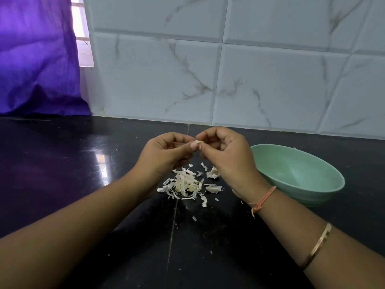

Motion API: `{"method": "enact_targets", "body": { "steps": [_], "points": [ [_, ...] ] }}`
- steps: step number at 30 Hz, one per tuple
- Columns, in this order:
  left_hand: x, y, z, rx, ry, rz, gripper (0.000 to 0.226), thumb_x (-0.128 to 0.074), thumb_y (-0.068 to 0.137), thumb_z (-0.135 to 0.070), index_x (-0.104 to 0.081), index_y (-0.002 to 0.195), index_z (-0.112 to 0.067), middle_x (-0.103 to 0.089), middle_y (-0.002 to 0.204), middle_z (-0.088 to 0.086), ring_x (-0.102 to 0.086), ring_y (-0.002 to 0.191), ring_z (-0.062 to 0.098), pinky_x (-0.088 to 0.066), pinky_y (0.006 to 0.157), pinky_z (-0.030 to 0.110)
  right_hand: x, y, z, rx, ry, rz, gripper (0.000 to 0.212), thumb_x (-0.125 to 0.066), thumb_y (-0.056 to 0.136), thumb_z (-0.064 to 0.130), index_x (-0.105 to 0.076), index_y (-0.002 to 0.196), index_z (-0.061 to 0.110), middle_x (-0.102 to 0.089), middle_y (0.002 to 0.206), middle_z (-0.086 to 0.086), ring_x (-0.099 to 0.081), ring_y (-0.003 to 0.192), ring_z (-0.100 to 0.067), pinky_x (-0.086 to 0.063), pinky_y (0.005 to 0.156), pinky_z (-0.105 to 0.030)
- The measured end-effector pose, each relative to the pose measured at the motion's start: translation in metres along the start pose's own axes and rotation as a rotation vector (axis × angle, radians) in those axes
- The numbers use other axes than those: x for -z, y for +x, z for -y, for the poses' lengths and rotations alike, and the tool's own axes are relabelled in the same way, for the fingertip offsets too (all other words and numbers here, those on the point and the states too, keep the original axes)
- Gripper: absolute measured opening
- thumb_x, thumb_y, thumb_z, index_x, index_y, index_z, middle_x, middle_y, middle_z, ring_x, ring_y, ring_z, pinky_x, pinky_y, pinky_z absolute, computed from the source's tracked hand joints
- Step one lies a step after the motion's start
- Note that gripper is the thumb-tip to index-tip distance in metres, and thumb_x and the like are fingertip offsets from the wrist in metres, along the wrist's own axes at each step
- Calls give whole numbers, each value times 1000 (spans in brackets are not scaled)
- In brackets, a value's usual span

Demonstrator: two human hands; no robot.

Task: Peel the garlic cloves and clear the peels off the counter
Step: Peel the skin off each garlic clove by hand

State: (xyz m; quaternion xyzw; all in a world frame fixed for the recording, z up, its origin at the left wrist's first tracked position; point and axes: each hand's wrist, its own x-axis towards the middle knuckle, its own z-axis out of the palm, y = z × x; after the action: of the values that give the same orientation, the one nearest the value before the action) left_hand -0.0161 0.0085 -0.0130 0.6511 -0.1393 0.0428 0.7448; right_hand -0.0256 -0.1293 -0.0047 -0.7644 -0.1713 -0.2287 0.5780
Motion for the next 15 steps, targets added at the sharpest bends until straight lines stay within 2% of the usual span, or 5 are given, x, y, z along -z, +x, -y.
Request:
{"method": "enact_targets", "body": {
  "steps": [4,9,12,14,15],
  "points": [
    [-1,-1,-2,3,27,-2,7,-67,77,-12,-67,83,-9,-67,67,-2,-56,57,4,-49,59,18,1,0,5,188,-291,-60,10,-65,81,3,-67,81,13,-66,80,2,-62,71,-10,-52,67,-20],
    [-1,-1,1,-8,74,-2,5,-62,84,-8,-65,80,-8,-65,58,-5,-56,53,2,-48,53,14,18,10,17,430,-610,-157,11,-56,80,2,-64,85,7,-59,82,-8,-58,70,-23,-51,64,-39],
    [0,0,2,-11,109,-19,5,-64,83,-9,-65,77,-10,-64,58,-4,-56,54,4,-50,56,16,34,13,31,329,-921,-178,16,-51,85,8,-64,94,10,-59,92,-9,-58,83,-31,-47,67,-34],
    [0,0,3,-11,140,-21,6,-66,81,-9,-66,76,-11,-63,57,-3,-55,55,7,-50,59,19,46,13,40,144,-1158,-129,18,-48,88,10,-62,99,13,-58,98,-8,-56,89,-31,-40,67,-31],
    [0,0,3,-10,151,-23,6,-67,81,-9,-67,75,-12,-63,58,-2,-54,56,9,-50,59,20,51,12,44,46,-1241,-106,16,-49,86,8,-61,96,11,-57,92,-8,-55,86,-32,-37,66,-31]
  ]
}}
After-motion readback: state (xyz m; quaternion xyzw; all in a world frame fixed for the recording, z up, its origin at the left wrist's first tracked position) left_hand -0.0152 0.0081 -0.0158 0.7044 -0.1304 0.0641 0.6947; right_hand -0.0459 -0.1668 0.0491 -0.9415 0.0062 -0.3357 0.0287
